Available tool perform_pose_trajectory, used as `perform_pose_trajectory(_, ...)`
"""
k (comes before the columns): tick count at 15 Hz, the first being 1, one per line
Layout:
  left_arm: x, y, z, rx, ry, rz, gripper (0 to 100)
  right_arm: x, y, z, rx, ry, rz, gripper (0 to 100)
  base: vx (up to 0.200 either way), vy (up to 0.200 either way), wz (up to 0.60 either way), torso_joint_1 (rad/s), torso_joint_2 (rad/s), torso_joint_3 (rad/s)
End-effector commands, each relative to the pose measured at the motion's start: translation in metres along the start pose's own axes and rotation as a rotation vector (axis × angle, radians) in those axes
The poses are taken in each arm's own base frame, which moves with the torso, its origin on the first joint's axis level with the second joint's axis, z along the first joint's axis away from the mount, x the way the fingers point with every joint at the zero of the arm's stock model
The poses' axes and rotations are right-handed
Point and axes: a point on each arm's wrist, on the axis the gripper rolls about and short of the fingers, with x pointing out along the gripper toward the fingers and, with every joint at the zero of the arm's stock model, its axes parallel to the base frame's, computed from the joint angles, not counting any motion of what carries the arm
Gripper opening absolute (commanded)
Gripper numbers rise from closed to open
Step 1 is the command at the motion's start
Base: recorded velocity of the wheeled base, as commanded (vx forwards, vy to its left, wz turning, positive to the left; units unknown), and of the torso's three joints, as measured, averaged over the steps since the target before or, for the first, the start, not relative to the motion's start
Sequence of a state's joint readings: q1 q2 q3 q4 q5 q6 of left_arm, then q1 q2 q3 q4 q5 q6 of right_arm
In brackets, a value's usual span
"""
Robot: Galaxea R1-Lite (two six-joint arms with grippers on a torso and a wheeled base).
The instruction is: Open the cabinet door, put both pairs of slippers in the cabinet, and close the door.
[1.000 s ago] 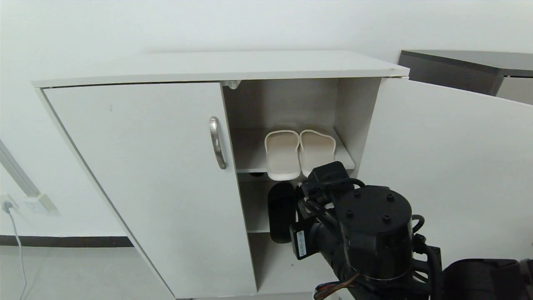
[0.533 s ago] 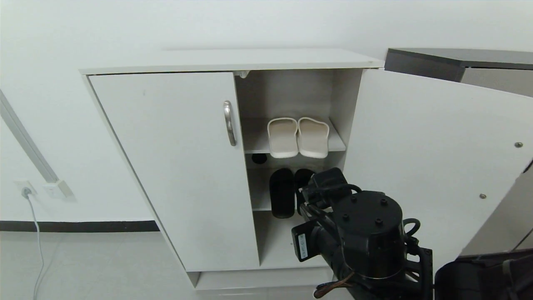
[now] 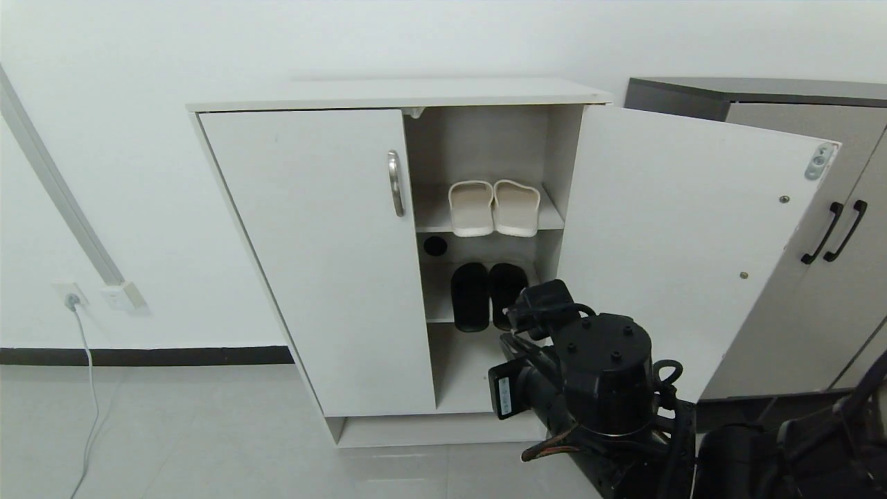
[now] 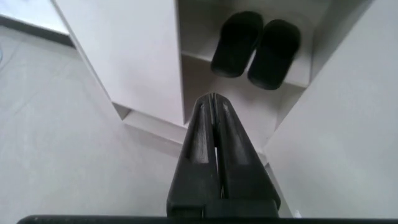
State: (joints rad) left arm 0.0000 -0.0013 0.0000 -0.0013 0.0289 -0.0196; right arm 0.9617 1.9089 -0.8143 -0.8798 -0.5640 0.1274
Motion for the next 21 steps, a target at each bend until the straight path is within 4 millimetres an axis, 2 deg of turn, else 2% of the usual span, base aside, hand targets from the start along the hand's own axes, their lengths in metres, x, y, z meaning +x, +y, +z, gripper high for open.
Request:
perform_pose_trajectory(1, 0.0001, 0.0000, 0.0001, 0.000, 0.001, 0.000, 0, 0.0051, -0.0024, -0.0055, -0.009, 0.015, -0.013, 0, 0.000, 0.000, 0.00, 0.000, 0.00, 0.000)
perform_pose_trajectory(17, 0.0001, 0.0000, 0.0001, -0.002, 0.001, 0.002, 0, 0.0118, -0.0028, -0.0116, -0.017, 0.031, -0.024, 0, 0.000, 0.000, 0.00, 0.000, 0.00, 0.000)
perform_pose_trajectory(21, 0.0001, 0.0000, 0.0001, 0.000, 0.001, 0.002, 0, 0.0122, -0.0039, -0.0119, -0.019, 0.032, -0.027, 0, 0.000, 0.000, 0.00, 0.011, -0.19, -0.254)
